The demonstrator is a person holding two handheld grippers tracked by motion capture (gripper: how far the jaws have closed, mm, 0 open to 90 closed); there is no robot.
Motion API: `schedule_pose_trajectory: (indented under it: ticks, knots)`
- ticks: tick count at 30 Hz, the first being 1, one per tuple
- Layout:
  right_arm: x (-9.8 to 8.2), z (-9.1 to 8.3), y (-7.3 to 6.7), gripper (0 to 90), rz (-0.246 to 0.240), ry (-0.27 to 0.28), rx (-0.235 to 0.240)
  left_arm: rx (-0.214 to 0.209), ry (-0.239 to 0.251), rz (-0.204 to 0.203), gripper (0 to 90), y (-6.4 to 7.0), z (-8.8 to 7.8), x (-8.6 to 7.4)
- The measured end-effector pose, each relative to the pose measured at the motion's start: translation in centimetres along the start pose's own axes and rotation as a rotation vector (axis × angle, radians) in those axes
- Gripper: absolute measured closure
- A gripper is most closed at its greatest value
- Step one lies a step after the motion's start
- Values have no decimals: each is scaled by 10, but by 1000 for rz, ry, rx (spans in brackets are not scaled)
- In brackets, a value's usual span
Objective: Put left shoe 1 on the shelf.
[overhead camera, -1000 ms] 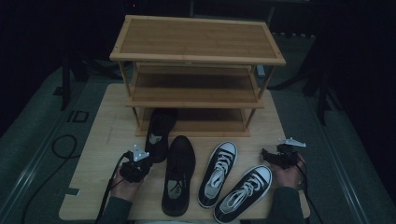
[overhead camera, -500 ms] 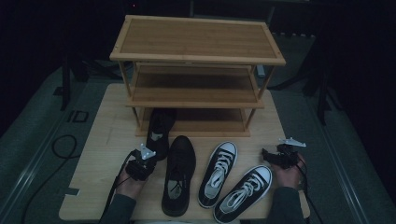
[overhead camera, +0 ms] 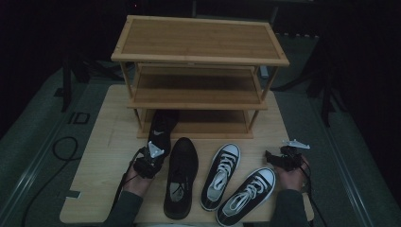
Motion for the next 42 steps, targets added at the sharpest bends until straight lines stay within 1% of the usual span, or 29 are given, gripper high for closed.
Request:
schedule_pose_trajectory:
  ticks: [2,4,6,8,10,12,13,15,18,20,21,25,26,32,33,35,37,38,40,42]
  knots:
    - [0,0,0,141,0,0,0,0,0,-18,898,-4,-3,-4]
    - [0,0,0,141,0,-1,-1,7,-11,-24,898,-8,-4,-7]
    - [0,0,0,141,0,-1,0,6,-26,-34,898,-11,-3,-11]
    - [0,0,0,141,0,0,0,9,-51,-34,898,-13,0,-15]
    - [0,0,0,141,0,0,0,9,-57,-41,898,-15,2,-16]
    - [0,0,0,141,0,0,0,2,-43,-49,898,-15,2,-13]
    - [0,0,0,141,0,0,0,-3,-50,-42,898,-15,2,-11]
    - [0,0,0,141,0,0,0,-13,-49,-37,898,-12,4,-9]
    - [0,0,0,141,0,0,0,-15,-60,-24,898,-10,8,-6]
    - [0,0,0,141,0,0,0,-16,-60,-26,899,-10,10,-4]
    - [0,0,0,141,0,0,0,-28,-54,-36,899,-11,12,-2]
    - [0,0,0,141,0,0,0,-30,-60,-24,898,-13,15,4]
    - [0,0,0,141,0,0,0,-28,-66,-15,899,-14,19,8]
    - [0,0,0,141,0,0,0,-29,-73,2,899,-18,30,21]
    - [0,0,0,141,0,0,0,-29,-73,2,898,-18,30,21]
    - [0,0,0,141,0,0,0,-29,-71,6,899,-19,35,28]
    - [0,0,0,141,0,0,0,-28,-73,4,899,-20,37,30]
    - [0,0,0,141,0,0,0,-30,-73,3,899,-21,41,33]
    - [0,0,0,141,0,0,0,-30,-74,3,899,-22,42,35]
    - [0,0,0,141,0,0,0,-25,-75,-8,899,-25,47,38]
Point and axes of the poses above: each handheld gripper's, and its own axes: z roughly forward along the jaws, x roughly out of its top, y roughly to its right, the point moved 4 cm from there along z, roughly forward along the jaws, and after that the axes turned 3 degrees about -x, right-handed, at the moved point
